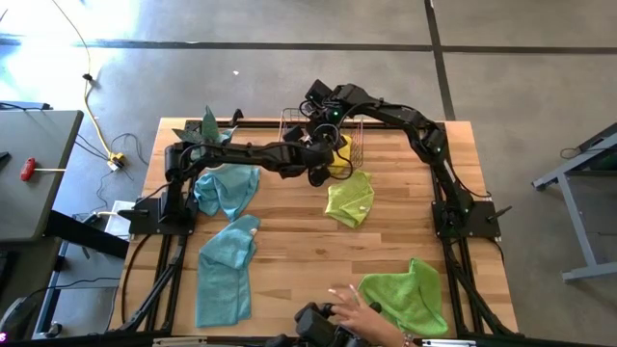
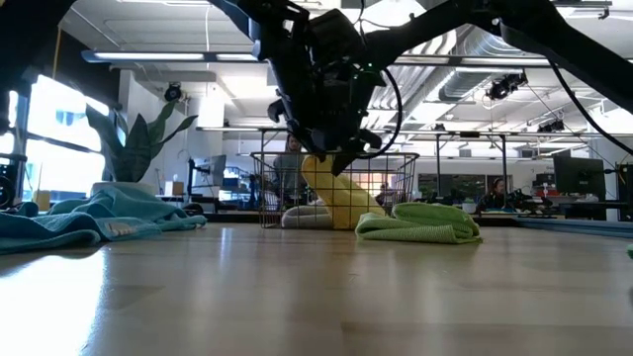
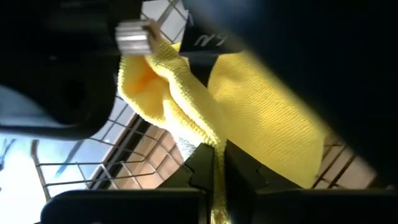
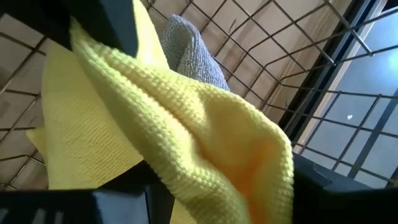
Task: Fold microfiber towels
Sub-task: Put the yellow microfiber towel into the wire basket, then fold the green microfiber towel
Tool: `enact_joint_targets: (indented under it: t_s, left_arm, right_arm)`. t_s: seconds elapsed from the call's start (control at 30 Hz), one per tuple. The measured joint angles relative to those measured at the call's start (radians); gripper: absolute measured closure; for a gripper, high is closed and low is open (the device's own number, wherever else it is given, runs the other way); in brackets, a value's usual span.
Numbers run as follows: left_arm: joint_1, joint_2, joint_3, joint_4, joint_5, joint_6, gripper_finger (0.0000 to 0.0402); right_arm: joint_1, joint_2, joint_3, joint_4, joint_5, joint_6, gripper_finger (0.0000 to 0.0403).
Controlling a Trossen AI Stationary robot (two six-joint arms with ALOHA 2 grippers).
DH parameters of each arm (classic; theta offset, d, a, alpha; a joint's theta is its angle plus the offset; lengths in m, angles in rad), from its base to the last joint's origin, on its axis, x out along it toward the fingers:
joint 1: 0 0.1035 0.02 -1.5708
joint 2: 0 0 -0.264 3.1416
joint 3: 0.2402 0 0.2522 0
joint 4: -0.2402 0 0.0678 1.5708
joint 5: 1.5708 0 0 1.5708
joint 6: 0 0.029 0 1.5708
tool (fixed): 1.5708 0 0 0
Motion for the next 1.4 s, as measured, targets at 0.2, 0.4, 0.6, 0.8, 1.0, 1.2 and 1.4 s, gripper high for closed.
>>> enact_joint_targets:
  t_s: [0.2,0.4,0.6,0.8,1.0,1.2,1.4]
  left_arm:
    - [0.001,-0.001,0.002,-0.046,0.023,0.009,0.0357]
    - [-0.002,-0.002,0.003,-0.089,-0.045,0.035,0.0295]
    - [-0.002,0.000,0.002,-0.105,-0.095,0.023,0.0258]
    - [0.009,0.000,0.000,-0.182,-0.162,-0.025,0.0250]
    - [0.025,0.002,-0.002,-0.205,-0.229,0.035,0.0257]
    - [0.037,0.003,-0.002,-0.195,-0.292,0.122,0.0269]
    - [0.020,-0.019,0.012,-0.186,-0.286,0.202,0.0279]
  right_arm:
    - [0.001,0.001,0.000,0.003,0.004,0.001,0.0196]
    - [0.002,0.003,-0.002,0.005,0.003,0.000,0.0196]
    - [0.001,0.003,-0.002,0.017,0.011,0.005,0.0196]
    - [-0.008,-0.014,0.000,0.022,0.122,0.027,0.0197]
    - [-0.041,-0.108,0.004,0.001,0.106,0.133,0.0197]
    - [-0.086,-0.199,0.005,-0.115,-0.019,0.377,0.0197]
    - [-0.072,-0.235,0.003,-0.248,-0.082,0.478,0.0197]
